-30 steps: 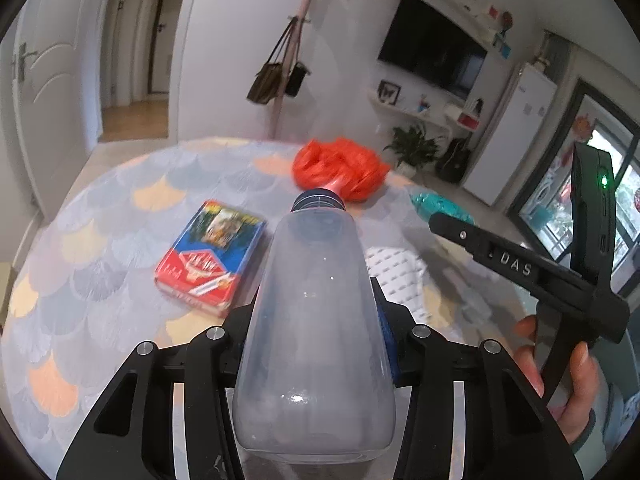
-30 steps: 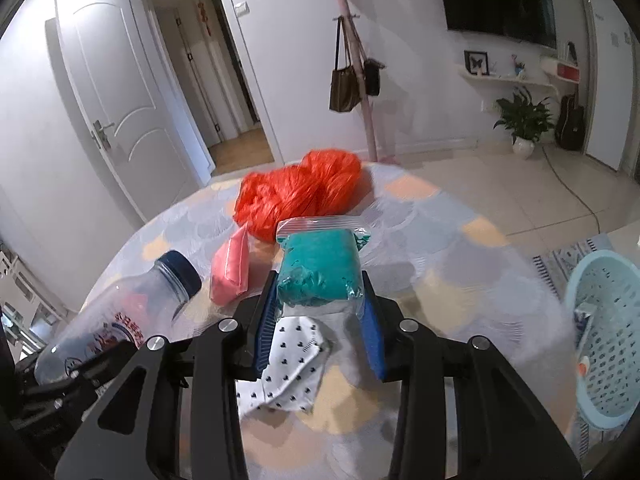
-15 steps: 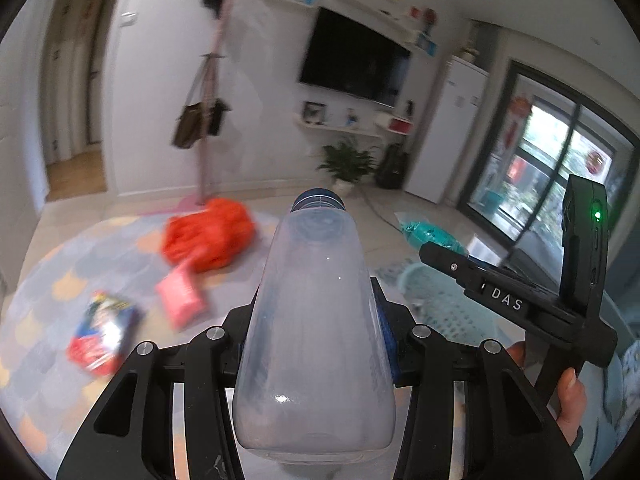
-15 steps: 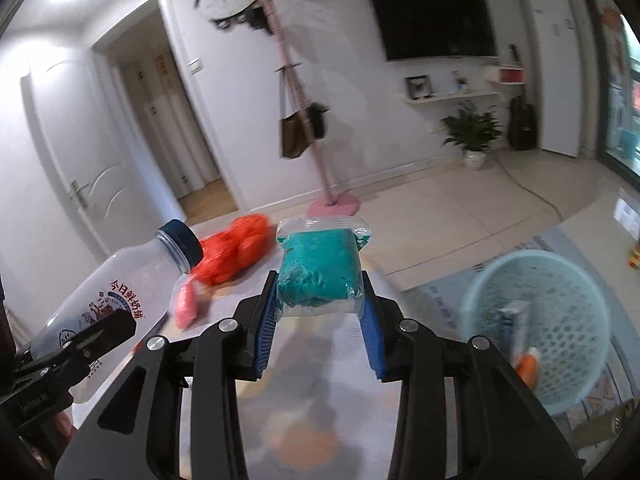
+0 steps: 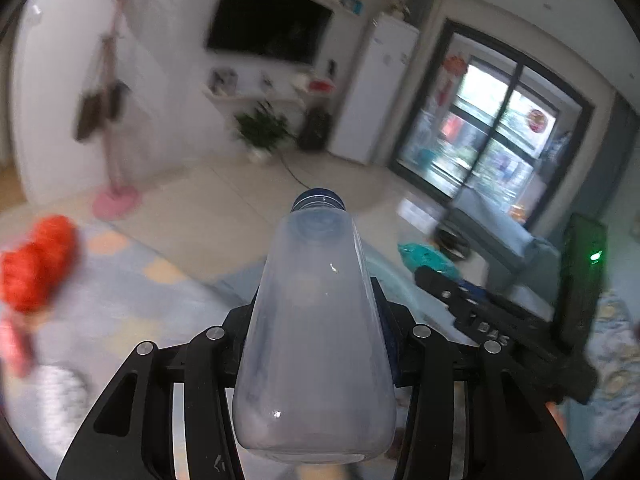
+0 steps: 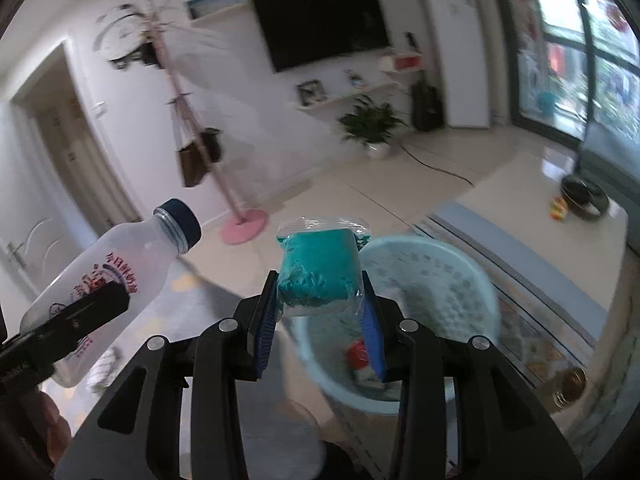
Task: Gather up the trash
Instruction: 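Carry both items over the blue basket and open both tools to drop them, then move both tools back over the table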
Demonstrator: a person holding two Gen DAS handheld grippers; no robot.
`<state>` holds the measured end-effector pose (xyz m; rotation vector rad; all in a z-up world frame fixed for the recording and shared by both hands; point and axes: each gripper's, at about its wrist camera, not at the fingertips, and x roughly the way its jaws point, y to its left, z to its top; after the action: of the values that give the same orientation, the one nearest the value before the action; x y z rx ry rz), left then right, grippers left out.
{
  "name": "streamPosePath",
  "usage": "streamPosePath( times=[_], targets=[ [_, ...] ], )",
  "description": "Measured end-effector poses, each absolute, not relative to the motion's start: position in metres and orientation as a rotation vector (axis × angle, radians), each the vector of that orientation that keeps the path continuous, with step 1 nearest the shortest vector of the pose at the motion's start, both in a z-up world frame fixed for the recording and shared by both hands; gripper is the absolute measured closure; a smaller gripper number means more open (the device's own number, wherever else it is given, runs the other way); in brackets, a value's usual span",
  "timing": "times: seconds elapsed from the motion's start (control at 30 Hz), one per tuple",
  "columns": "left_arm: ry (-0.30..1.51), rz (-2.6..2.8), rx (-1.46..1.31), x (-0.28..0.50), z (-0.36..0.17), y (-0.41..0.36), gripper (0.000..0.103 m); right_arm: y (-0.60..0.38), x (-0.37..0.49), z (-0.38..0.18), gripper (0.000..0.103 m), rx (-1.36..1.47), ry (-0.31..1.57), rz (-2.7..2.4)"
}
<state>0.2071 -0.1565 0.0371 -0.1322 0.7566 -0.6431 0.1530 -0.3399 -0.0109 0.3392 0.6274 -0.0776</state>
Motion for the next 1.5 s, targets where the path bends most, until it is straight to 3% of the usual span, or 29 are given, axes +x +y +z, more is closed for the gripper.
streamPosePath(
  times=[0.5, 0.6, 0.67, 1.03, 1.5],
  targets=[
    [0.976, -0.676, -0.064, 0.267, -0.054, -0.242, 0.058, -0.417, 0.175, -0.108, 0.067, 0.472, 0.869, -0.232],
    [0.973, -0.676, -0.088, 0.269, -0.056, -0.240, 0.044, -0.420, 0.178, -0.114, 0.064, 0.478, 0.887, -0.233],
    [0.955, -0.667, -0.093, 0.267, -0.051, -0.236, 0.037, -0.421, 0.179, -0.113, 0.054, 0.478, 0.882, -0.234],
    [0.839, -0.631, -0.171, 0.234, -0.006, -0.170, 0.035, -0.391, 0.170, -0.078, 0.053, 0.431, 0.817, -0.155],
    [0.601, -0.346, -0.197, 0.156, 0.064, -0.005, 0.035, -0.220, 0.165, 0.014, 0.053, 0.171, 0.683, 0.138]
  ],
)
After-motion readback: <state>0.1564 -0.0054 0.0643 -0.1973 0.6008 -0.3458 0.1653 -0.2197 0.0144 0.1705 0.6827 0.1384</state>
